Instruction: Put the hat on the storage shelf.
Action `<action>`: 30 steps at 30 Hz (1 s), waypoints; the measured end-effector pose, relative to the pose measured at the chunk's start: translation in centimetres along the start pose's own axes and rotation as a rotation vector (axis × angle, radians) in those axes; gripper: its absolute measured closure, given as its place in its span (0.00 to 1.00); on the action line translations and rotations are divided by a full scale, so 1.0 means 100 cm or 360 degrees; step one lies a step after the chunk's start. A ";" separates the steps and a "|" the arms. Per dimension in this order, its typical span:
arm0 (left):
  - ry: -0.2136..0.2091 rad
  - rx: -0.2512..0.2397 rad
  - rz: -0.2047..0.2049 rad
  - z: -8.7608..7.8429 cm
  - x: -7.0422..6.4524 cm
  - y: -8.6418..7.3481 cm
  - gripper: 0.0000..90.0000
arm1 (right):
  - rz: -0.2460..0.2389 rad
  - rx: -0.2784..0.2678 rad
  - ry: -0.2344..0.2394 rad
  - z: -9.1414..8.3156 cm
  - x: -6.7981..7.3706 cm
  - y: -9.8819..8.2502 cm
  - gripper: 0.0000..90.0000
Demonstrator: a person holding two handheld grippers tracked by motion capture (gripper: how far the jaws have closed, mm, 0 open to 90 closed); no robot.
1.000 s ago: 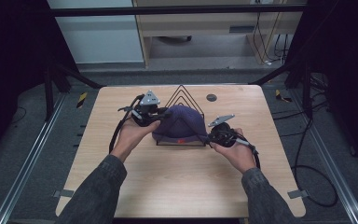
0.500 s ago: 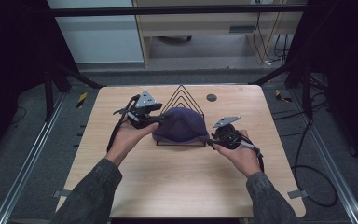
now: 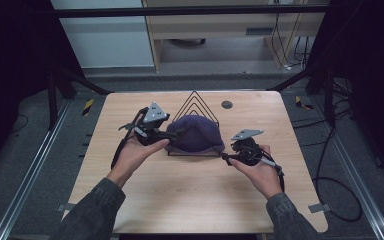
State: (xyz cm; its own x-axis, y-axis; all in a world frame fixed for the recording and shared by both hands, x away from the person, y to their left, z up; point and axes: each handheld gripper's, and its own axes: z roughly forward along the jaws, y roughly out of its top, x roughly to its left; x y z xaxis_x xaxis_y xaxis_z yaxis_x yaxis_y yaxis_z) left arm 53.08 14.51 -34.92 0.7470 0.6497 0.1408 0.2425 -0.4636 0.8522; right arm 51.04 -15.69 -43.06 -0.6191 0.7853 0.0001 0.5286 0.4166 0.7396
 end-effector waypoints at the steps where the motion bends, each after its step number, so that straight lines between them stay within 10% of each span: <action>1: 0.0000 0.0010 0.0004 -0.001 -0.004 -0.001 0.27 | 0.0005 -0.0003 -0.0006 -0.001 0.001 -0.001 0.47; 19: -0.0012 0.0059 0.0002 -0.021 -0.033 -0.002 0.18 | -0.0017 -0.0091 -0.0007 -0.021 0.024 0.000 0.30; 30: -0.0065 0.0100 -0.0039 -0.039 -0.044 -0.031 0.14 | -0.0071 -0.0145 -0.0001 -0.040 0.040 -0.014 0.12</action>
State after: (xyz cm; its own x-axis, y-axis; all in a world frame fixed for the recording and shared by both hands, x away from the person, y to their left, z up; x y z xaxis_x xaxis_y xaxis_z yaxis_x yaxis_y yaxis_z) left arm 46.58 15.44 -36.16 0.7645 0.6370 0.0986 0.2987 -0.4856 0.8215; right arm 45.57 -14.94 -41.40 -0.6404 0.7672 -0.0348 0.4453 0.4079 0.7971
